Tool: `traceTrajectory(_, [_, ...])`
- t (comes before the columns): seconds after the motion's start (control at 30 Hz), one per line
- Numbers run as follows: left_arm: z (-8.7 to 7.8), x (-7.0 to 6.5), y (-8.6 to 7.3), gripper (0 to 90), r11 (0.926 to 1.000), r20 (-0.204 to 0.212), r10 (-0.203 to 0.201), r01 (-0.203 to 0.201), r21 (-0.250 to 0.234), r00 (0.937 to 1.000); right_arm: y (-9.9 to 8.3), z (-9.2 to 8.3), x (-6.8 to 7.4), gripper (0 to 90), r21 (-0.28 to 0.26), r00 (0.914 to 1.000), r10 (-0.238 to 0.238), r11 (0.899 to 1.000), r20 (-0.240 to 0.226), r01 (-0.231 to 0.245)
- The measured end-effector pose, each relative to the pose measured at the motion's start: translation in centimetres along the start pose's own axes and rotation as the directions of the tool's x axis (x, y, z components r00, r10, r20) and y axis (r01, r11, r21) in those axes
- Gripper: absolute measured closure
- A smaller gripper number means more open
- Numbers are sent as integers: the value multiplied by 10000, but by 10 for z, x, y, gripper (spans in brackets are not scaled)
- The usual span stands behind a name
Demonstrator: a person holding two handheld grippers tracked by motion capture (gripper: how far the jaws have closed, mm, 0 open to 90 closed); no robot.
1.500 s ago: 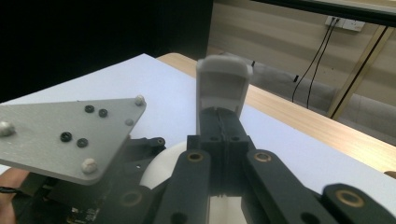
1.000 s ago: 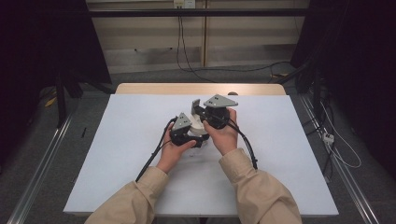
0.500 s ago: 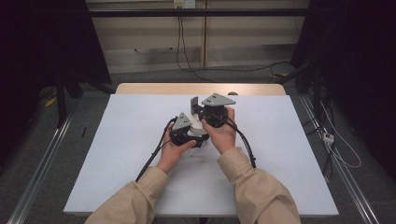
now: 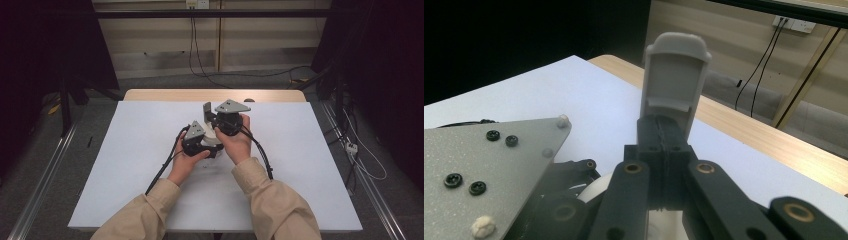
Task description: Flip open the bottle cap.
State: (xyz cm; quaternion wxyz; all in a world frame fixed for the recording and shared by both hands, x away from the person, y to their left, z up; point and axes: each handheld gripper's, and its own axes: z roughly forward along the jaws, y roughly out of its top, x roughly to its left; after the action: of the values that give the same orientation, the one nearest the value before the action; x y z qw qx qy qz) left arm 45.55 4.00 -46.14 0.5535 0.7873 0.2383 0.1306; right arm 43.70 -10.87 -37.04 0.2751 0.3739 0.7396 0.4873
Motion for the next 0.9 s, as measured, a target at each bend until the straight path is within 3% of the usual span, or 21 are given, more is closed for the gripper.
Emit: traceTrajectory(0.9, [0,0,0,185,10000,-23,-67,67,11,10000,-1,9,-1,900,100,10000,89,9999,-32,-88])
